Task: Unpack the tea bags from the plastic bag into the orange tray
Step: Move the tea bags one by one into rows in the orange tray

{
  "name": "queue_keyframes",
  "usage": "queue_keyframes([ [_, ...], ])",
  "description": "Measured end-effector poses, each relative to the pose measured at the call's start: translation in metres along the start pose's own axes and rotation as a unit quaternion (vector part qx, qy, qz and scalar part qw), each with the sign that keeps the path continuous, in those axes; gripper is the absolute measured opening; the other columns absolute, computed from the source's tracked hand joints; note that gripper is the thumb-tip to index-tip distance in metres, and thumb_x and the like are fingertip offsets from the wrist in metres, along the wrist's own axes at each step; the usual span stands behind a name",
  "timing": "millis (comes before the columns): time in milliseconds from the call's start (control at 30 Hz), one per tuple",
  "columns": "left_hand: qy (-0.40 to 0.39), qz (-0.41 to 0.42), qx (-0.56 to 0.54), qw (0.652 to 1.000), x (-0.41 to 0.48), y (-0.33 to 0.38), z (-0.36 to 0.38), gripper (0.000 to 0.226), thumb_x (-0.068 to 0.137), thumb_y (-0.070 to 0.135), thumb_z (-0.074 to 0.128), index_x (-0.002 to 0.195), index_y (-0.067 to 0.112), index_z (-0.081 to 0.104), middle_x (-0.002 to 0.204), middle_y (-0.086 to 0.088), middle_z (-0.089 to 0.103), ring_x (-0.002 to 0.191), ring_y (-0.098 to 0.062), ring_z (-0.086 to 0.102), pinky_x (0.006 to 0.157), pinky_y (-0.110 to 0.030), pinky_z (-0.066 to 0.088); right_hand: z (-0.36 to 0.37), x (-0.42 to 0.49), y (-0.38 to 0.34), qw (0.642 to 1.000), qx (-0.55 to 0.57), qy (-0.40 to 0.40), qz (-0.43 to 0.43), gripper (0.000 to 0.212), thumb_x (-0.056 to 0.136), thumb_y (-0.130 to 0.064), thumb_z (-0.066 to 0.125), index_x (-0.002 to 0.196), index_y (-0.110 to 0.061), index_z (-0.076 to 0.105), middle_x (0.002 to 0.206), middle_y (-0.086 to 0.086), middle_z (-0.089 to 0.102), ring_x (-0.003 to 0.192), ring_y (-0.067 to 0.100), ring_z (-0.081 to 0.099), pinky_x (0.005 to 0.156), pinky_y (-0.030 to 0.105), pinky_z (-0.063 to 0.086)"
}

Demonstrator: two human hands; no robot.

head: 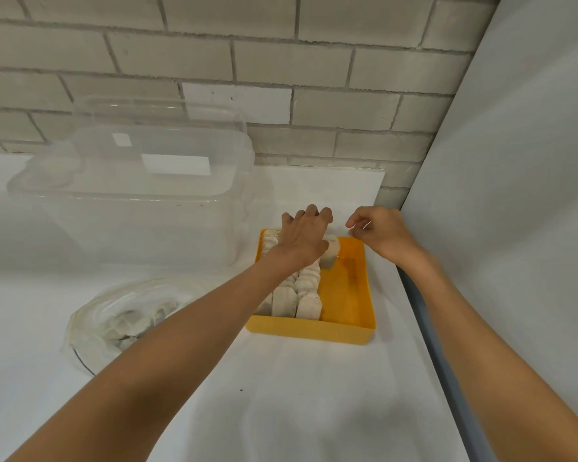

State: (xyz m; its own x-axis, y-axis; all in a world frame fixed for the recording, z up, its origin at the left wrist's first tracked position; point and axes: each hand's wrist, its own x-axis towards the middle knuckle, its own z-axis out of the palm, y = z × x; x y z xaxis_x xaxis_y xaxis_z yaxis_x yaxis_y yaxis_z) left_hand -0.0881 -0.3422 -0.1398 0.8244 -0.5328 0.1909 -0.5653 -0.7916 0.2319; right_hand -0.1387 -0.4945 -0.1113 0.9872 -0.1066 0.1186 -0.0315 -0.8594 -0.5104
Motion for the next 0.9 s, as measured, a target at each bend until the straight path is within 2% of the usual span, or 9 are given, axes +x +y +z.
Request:
queue_keyframes([
  [133, -0.015, 0.003, -0.089, 0.996, -0.017, -0.003, -0.022, 0.041, 0.091, 0.020, 0.058, 0.130, 0.020, 0.044, 0.127, -0.004, 0.050, 0.111, -0.022, 0.054, 0.097, -0.040, 0.037, -0.004, -0.004, -0.012, 1.000, -0.004, 0.001, -0.011, 0.013, 0.091, -0.010, 0.061, 0.100, -0.012, 0.070, 0.102, 0.005, 0.068, 0.088, 0.011, 0.058, 0.071, 0.014, 0.041],
  [200, -0.033, 0.015, -0.154, 0.987, -0.031, -0.005, -0.038, 0.041, 0.091, 0.021, 0.060, 0.130, 0.020, 0.046, 0.125, -0.003, 0.052, 0.107, -0.020, 0.056, 0.095, -0.037, 0.044, -0.006, -0.008, -0.023, 1.000, 0.004, 0.003, -0.025, 0.013, 0.091, -0.010, 0.062, 0.100, -0.012, 0.071, 0.101, 0.003, 0.069, 0.087, 0.010, 0.057, 0.067, 0.008, 0.038],
  [333, -0.049, 0.036, -0.235, 0.970, -0.065, -0.022, -0.074, 0.031, 0.087, 0.018, 0.066, 0.118, 0.016, 0.059, 0.111, -0.003, 0.062, 0.089, -0.016, 0.063, 0.084, -0.024, 0.048, -0.010, -0.020, -0.061, 0.998, 0.031, 0.001, -0.062, 0.013, 0.090, -0.011, 0.062, 0.098, -0.015, 0.071, 0.094, -0.004, 0.067, 0.081, 0.003, 0.057, 0.065, -0.001, 0.035],
  [400, -0.048, 0.030, -0.251, 0.966, -0.087, -0.037, -0.089, 0.028, 0.086, 0.017, 0.068, 0.113, 0.016, 0.063, 0.105, -0.002, 0.064, 0.086, -0.018, 0.065, 0.083, -0.025, 0.050, -0.009, -0.027, -0.084, 0.996, 0.044, -0.006, -0.081, 0.013, 0.090, -0.013, 0.062, 0.097, -0.017, 0.072, 0.091, -0.007, 0.067, 0.076, -0.002, 0.056, 0.065, -0.002, 0.036],
  [500, -0.053, -0.003, -0.257, 0.965, -0.121, -0.066, -0.104, 0.025, 0.085, 0.018, 0.070, 0.109, 0.019, 0.064, 0.099, 0.000, 0.067, 0.082, -0.018, 0.066, 0.080, -0.023, 0.051, 0.004, -0.037, -0.120, 0.991, 0.071, -0.031, -0.110, 0.012, 0.088, -0.013, 0.064, 0.095, -0.018, 0.073, 0.089, -0.007, 0.069, 0.075, -0.006, 0.056, 0.068, -0.003, 0.036],
  [633, -0.060, -0.046, -0.252, 0.965, -0.164, -0.107, -0.117, 0.019, 0.087, 0.019, 0.068, 0.105, 0.023, 0.066, 0.090, 0.008, 0.070, 0.082, -0.010, 0.066, 0.081, -0.021, 0.051, 0.037, -0.054, -0.167, 0.982, 0.100, -0.084, -0.135, 0.012, 0.087, -0.015, 0.064, 0.094, -0.019, 0.073, 0.091, -0.006, 0.071, 0.080, 0.002, 0.061, 0.070, 0.001, 0.040],
  [733, -0.064, -0.086, -0.246, 0.963, -0.194, -0.140, -0.121, 0.014, 0.086, 0.018, 0.067, 0.099, 0.022, 0.070, 0.089, 0.007, 0.071, 0.085, -0.009, 0.067, 0.082, -0.022, 0.051, 0.069, -0.067, -0.199, 0.973, 0.114, -0.118, -0.162, 0.013, 0.085, -0.011, 0.064, 0.092, -0.017, 0.074, 0.087, -0.003, 0.072, 0.079, 0.006, 0.063, 0.071, 0.006, 0.042],
  [833, -0.086, -0.106, -0.214, 0.967, -0.217, -0.168, -0.119, 0.012, 0.084, 0.012, 0.066, 0.091, 0.020, 0.072, 0.084, 0.009, 0.071, 0.080, -0.006, 0.066, 0.073, -0.011, 0.047, 0.103, -0.076, -0.224, 0.964, 0.120, -0.166, -0.169, 0.014, 0.083, -0.007, 0.064, 0.091, -0.013, 0.074, 0.081, -0.004, 0.070, 0.072, 0.003, 0.061, 0.067, 0.005, 0.042],
  [900, -0.103, -0.109, -0.174, 0.973, -0.227, -0.184, -0.111, 0.017, 0.083, 0.006, 0.065, 0.093, 0.017, 0.072, 0.083, 0.009, 0.070, 0.075, -0.003, 0.064, 0.067, -0.005, 0.043, 0.126, -0.079, -0.234, 0.962, 0.094, -0.196, -0.163, 0.017, 0.082, -0.004, 0.062, 0.092, -0.012, 0.074, 0.083, -0.002, 0.071, 0.073, 0.005, 0.060, 0.066, 0.006, 0.041],
])
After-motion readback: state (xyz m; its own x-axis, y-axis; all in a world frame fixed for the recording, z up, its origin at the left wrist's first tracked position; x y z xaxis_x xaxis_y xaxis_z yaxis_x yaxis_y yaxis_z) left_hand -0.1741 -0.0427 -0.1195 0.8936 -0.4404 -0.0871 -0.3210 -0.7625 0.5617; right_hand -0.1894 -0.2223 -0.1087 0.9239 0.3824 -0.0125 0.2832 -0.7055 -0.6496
